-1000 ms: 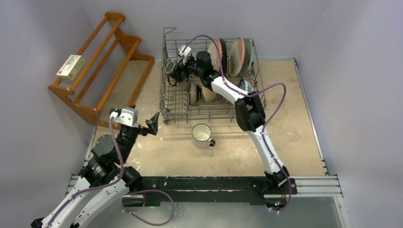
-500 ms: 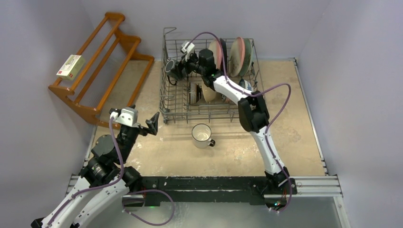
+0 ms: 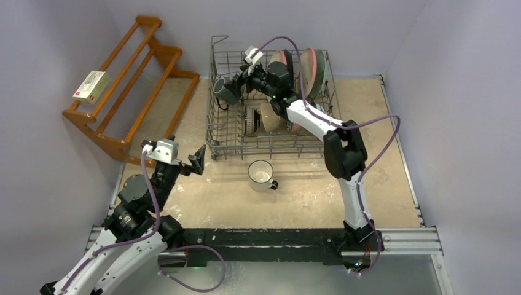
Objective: Load the mixed dishes into the dish rack
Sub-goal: Turn the cup upside down in the dish rack, then pick up the cup at the center of the board.
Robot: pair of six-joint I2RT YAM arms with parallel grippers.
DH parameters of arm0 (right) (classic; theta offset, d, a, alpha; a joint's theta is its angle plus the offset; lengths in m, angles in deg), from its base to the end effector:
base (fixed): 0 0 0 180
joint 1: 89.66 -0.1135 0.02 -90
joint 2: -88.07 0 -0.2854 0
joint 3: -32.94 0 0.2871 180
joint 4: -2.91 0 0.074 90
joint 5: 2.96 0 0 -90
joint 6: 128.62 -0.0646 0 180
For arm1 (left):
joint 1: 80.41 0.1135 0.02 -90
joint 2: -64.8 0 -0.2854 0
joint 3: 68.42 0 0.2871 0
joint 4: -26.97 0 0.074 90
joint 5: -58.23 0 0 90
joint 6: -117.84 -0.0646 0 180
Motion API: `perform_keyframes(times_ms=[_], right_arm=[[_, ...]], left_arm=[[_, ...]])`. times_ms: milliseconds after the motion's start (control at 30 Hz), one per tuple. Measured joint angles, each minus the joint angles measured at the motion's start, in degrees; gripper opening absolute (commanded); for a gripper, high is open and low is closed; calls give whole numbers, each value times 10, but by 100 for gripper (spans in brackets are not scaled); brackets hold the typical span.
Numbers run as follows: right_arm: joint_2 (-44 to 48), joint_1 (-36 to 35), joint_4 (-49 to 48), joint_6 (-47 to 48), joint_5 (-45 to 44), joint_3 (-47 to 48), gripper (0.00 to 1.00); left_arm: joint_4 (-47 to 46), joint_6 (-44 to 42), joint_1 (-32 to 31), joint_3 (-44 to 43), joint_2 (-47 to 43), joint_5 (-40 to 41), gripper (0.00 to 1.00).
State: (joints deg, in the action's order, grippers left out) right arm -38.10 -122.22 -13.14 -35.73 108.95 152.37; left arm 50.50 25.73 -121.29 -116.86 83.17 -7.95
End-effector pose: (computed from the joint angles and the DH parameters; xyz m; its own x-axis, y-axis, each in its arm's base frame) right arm 0.4975 0.3463 0.3319 0.1770 0.0575 -0.9825 -0.8018 0.5874 -0.1100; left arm 0.1152 -0.0652 0.3625 0.0969 -0.0394 -0.9945 0.2920 0.9564 -0.0094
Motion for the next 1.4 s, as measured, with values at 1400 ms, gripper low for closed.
perform_keyframes(times_ms=[1400], right_arm=[[647,8,7,-273,-31,-532,99]], left_arm=[[113,213,0,-90,95,32,98]])
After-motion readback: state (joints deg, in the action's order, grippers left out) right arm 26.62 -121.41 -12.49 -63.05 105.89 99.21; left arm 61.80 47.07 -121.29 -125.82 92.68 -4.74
